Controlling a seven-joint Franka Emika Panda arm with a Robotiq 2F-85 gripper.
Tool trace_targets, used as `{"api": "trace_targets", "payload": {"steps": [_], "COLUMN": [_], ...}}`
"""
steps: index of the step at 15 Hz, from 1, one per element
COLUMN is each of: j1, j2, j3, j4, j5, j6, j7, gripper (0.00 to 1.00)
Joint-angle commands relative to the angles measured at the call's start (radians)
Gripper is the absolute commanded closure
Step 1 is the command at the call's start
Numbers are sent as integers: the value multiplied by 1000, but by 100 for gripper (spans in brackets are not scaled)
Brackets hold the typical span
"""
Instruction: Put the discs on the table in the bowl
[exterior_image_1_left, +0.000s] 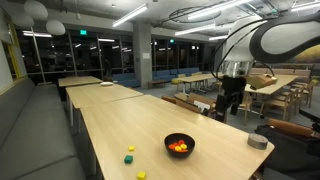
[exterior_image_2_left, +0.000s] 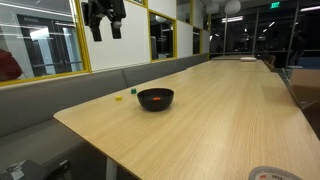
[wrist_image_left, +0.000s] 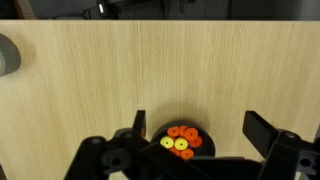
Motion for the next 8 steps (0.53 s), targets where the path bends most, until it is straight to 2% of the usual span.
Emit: {"api": "trace_targets", "payload": {"steps": [1,3,8], "j1": [-8,-9,-8], "j2": [-39,-70,-40], "j3": [12,15,14], "j4": [-12,-24,-24], "j5": [17,18,18], "j6": [-26,-35,-33], "j7": [1,2,2], "gripper": [0,0,0]}}
